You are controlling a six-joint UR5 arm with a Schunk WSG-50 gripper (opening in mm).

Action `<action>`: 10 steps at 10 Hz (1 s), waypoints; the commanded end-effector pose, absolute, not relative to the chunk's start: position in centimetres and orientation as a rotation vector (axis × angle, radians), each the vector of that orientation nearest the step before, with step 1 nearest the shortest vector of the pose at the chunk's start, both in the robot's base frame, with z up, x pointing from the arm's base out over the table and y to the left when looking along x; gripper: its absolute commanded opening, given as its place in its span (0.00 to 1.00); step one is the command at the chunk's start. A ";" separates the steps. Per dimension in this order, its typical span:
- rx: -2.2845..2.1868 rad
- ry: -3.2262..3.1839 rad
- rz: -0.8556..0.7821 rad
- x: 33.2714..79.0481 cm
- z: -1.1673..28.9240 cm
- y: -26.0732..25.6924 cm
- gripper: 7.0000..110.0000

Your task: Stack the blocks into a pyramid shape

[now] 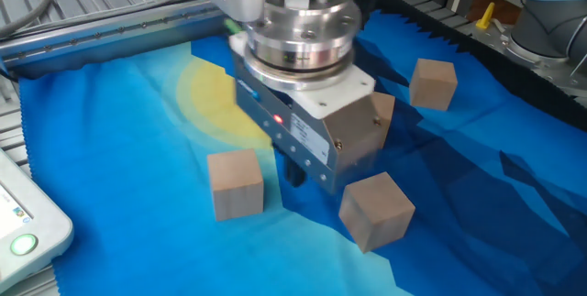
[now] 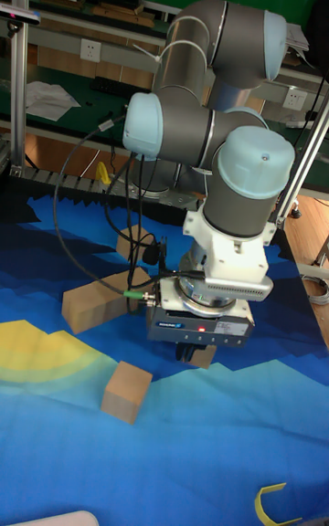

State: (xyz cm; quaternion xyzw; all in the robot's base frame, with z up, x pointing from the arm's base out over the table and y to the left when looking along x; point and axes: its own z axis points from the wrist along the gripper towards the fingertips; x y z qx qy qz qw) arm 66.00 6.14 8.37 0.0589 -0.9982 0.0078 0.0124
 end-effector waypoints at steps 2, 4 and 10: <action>0.971 -2.977 -0.121 68.3 7.7 7.5 0.00; 1.301 -2.827 -0.046 68.1 7.6 5.9 0.00; 1.706 -2.672 0.178 72.8 8.0 -2.4 0.00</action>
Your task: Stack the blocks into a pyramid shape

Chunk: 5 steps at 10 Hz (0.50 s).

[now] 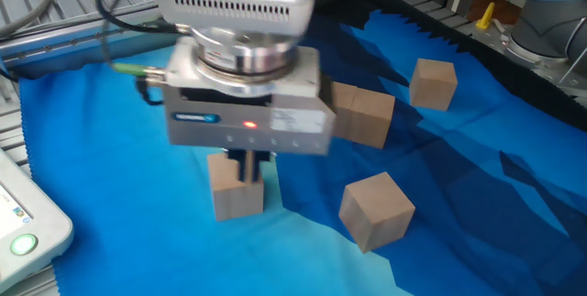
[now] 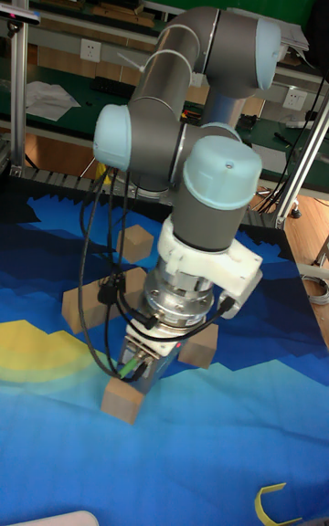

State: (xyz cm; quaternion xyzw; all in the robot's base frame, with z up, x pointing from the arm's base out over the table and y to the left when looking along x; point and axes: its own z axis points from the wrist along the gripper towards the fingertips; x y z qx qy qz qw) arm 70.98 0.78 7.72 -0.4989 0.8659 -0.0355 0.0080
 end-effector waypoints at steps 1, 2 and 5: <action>-1.675 2.607 -0.160 72.9 7.5 -3.0 0.00; -1.672 2.601 -0.168 73.1 7.1 -3.6 0.00; -1.733 2.564 -0.071 72.0 6.4 -2.7 0.00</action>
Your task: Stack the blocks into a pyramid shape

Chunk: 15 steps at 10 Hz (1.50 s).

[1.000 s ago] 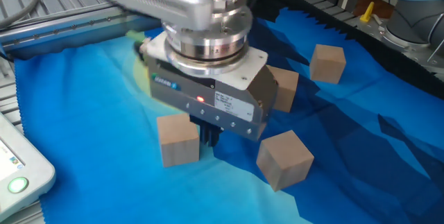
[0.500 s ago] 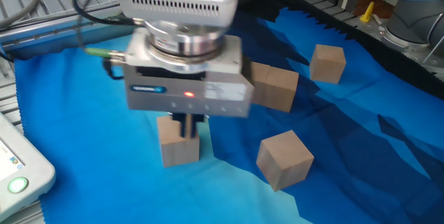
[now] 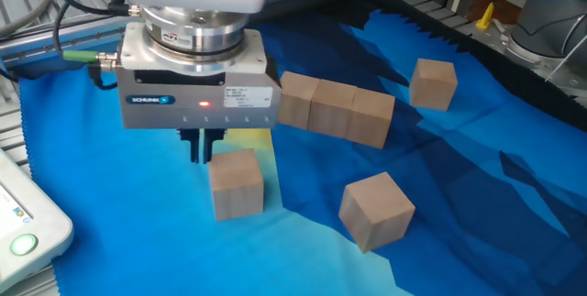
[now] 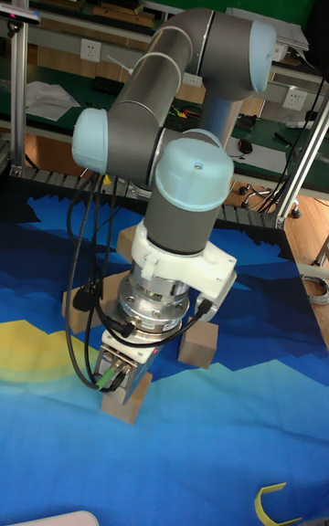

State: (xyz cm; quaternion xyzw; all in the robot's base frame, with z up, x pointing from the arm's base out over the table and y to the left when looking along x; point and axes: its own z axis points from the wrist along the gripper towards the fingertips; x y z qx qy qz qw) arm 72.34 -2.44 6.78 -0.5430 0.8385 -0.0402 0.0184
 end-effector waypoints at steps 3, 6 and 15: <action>-1.756 2.550 0.040 70.5 7.1 -1.3 0.00; -1.776 2.549 0.042 70.3 6.9 -1.4 0.00; -1.898 2.594 0.159 68.3 7.3 -1.6 0.15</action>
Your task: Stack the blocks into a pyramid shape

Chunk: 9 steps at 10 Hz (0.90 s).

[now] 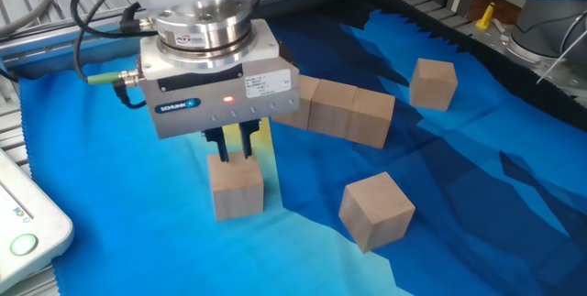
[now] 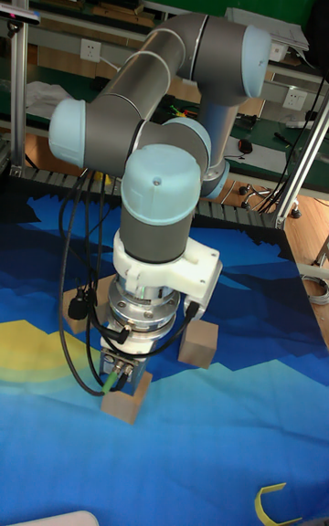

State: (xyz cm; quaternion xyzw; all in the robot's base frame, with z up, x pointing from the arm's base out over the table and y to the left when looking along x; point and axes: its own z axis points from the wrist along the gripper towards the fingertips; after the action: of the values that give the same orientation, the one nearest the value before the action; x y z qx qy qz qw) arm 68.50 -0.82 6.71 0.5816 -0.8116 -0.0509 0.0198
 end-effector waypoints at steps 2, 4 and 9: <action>1.829 -2.441 -0.112 68.7 6.9 -2.3 0.57; 1.903 -2.441 -0.131 69.9 6.5 -1.3 0.57; 1.905 -2.457 -0.145 70.8 4.9 -1.1 1.00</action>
State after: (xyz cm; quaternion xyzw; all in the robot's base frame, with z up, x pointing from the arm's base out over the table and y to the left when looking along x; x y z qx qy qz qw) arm 70.47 -1.28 5.72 0.6101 -0.7910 -0.0409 0.0182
